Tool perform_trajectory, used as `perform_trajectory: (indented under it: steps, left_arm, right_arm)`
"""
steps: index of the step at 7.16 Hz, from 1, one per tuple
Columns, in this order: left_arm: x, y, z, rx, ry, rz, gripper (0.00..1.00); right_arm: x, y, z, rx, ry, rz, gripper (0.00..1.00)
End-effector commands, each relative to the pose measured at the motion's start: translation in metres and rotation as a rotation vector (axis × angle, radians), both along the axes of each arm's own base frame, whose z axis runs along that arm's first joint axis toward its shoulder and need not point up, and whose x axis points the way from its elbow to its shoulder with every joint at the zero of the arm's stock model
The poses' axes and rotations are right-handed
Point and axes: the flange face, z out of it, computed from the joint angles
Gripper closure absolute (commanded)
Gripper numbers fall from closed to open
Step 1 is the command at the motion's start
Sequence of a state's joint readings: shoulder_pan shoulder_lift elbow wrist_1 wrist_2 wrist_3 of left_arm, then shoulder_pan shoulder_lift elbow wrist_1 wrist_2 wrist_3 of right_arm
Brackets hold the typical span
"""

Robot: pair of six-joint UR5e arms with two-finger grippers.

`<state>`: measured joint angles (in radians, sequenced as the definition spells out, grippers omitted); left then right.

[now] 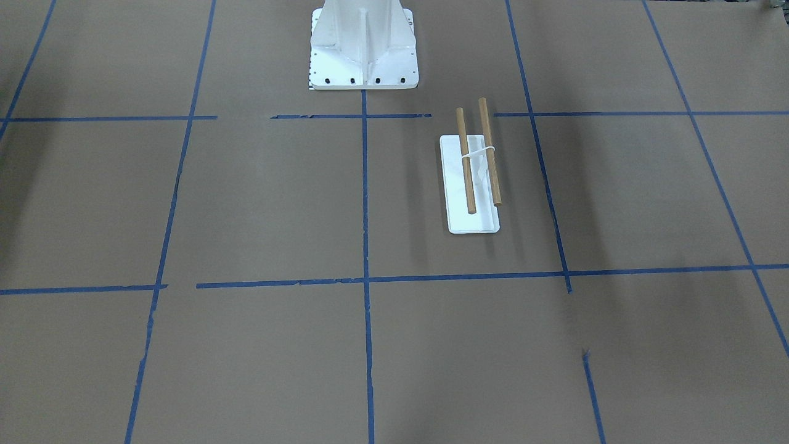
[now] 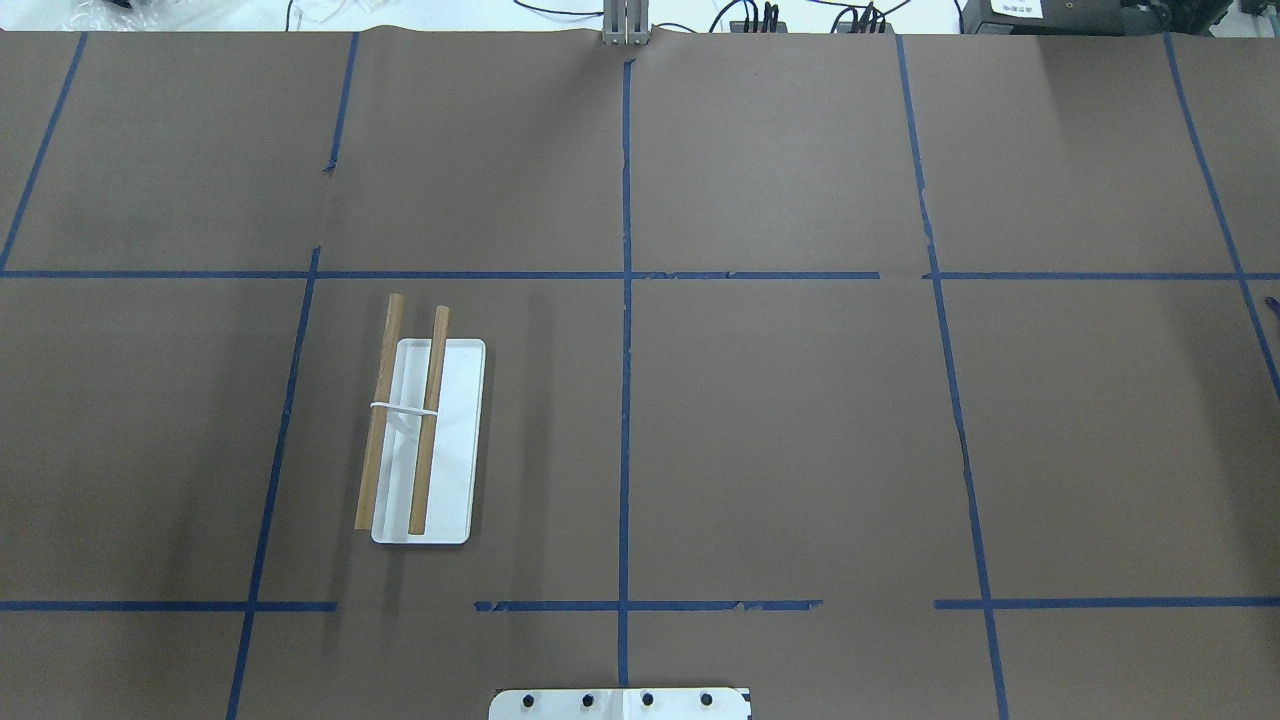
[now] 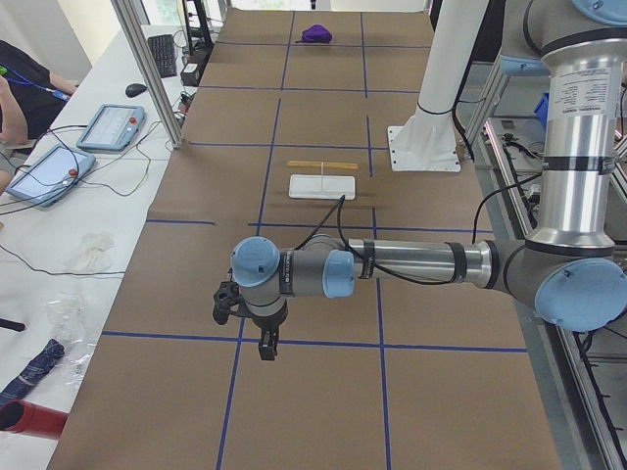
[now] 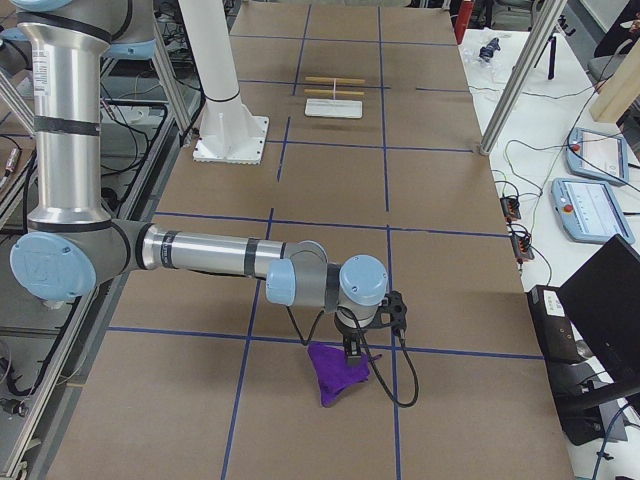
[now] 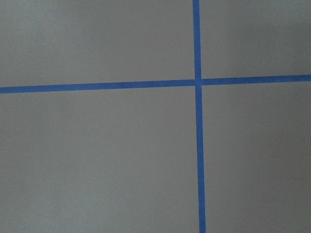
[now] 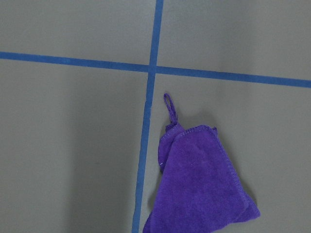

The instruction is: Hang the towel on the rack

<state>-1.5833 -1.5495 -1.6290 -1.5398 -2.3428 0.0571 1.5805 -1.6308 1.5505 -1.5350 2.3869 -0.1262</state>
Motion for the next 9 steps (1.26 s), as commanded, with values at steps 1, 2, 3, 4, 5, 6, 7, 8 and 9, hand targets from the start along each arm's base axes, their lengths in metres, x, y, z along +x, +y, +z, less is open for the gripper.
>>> perform_trajectory:
  steps: [1,2,3,4,5,6,7,8,9]
  left_arm:
    - [0.002,-0.001,-0.010,0.016,0.039,-0.001,0.00]
    - [0.003,-0.002,-0.016,0.026,0.039,0.001,0.00]
    - [0.003,-0.001,-0.021,0.035,0.039,0.000,0.00]
    - [0.003,-0.002,-0.023,0.038,0.039,0.000,0.00]
    - [0.003,-0.003,-0.025,0.044,0.039,0.000,0.00]
    - [0.003,-0.003,-0.028,0.048,0.039,0.000,0.00]
    - [0.003,-0.003,-0.030,0.051,0.039,0.000,0.00]
    - [0.003,-0.004,-0.031,0.055,0.039,0.000,0.00]
    - [0.003,-0.004,-0.031,0.056,0.039,0.000,0.00]
  right_arm:
    - [-0.003,0.006,0.036,0.009,-0.005,0.030,0.00]
    - [-0.010,0.011,0.043,-0.004,-0.005,0.090,0.00]
    - [-0.029,0.014,0.043,-0.045,0.004,0.154,0.00]
    - [-0.040,0.023,0.051,-0.047,0.020,0.190,0.00]
    - [-0.050,0.031,0.073,-0.040,0.018,0.188,0.00]
    - [-0.063,0.034,0.084,-0.050,0.028,0.217,0.00]
    - [-0.075,0.037,0.092,-0.082,0.035,0.226,0.00]
    - [-0.083,0.039,0.099,-0.087,0.059,0.211,0.00]
    - [-0.085,0.040,0.106,-0.087,0.090,0.208,0.00]
